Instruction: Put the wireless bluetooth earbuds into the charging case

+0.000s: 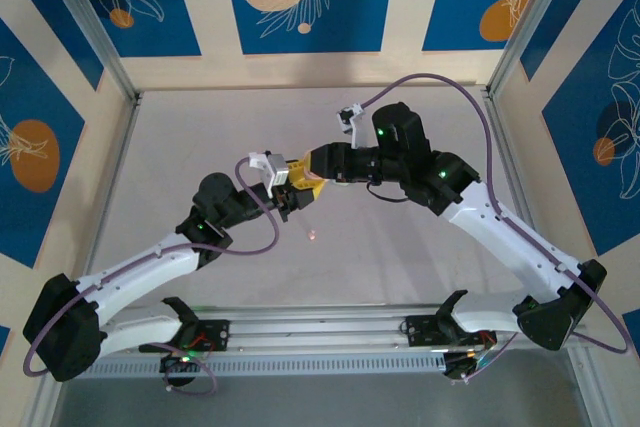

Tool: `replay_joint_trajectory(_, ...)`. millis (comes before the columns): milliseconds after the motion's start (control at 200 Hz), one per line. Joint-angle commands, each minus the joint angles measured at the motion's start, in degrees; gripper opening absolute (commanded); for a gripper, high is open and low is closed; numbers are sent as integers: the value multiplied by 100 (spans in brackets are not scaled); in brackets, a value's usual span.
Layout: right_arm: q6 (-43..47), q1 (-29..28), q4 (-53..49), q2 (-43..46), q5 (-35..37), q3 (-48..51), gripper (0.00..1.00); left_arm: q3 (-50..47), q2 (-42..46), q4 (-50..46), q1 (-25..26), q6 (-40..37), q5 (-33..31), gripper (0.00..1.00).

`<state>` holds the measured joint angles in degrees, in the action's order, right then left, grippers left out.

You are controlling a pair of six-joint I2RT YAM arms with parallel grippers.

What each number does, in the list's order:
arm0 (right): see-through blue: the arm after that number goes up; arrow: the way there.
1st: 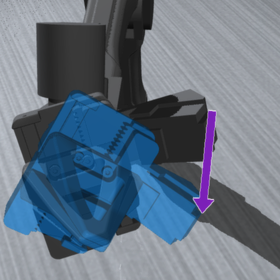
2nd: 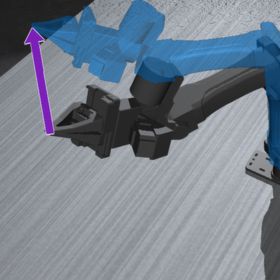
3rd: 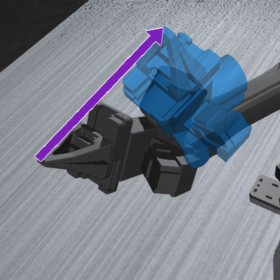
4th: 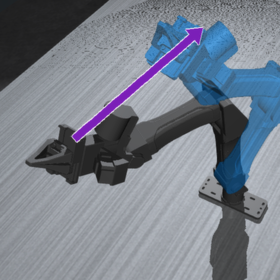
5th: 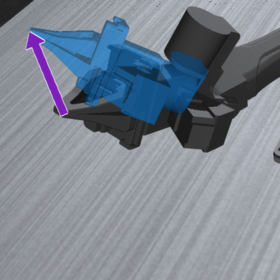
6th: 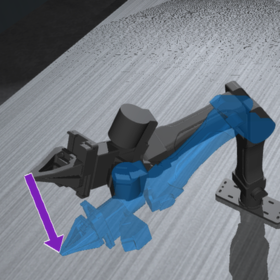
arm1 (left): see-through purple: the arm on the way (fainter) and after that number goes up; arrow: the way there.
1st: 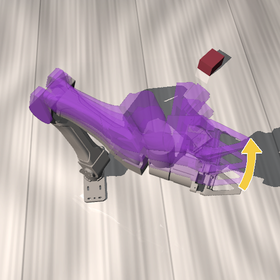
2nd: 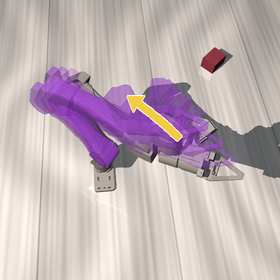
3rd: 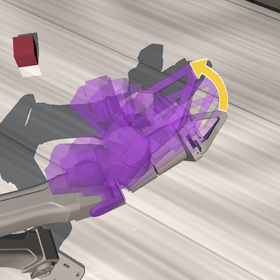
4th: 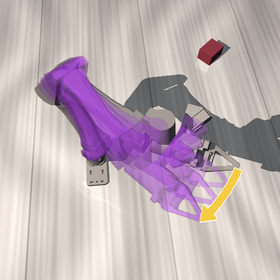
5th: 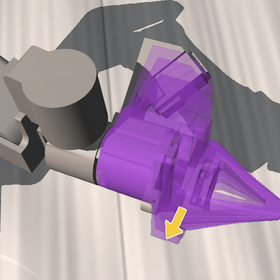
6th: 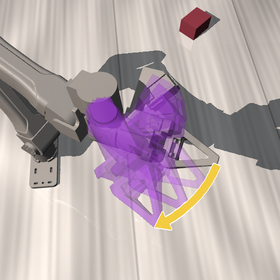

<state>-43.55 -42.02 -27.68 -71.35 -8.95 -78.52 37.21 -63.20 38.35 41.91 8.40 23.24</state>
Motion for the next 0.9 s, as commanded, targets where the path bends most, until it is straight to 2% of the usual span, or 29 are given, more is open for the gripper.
replay_joint_trajectory(0,38,-34,-402,201,61,-114,37,2,93,516,45,-110,-206,29)
replay_joint_trajectory(230,40,27,-484,411,123,-49,38,6,80,516,45,-111,-198,29)
replay_joint_trajectory(510,425,27,248,821,-522,292,38,7,206,305,39,-185,-365,29)
replay_joint_trajectory(675,801,100,339,1624,231,742,38,-38,333,182,41,-217,-572,29)
replay_joint_trajectory(780,705,387,-4,2030,863,1015,38,-74,417,148,42,-225,-696,29)
replay_joint_trajectory(840,590,663,-267,2120,840,1094,38,-73,436,142,45,-234,-703,29)
replay_joint_trajectory(895,579,860,-302,2134,509,1181,38,-62,466,117,38,-236,-698,29)
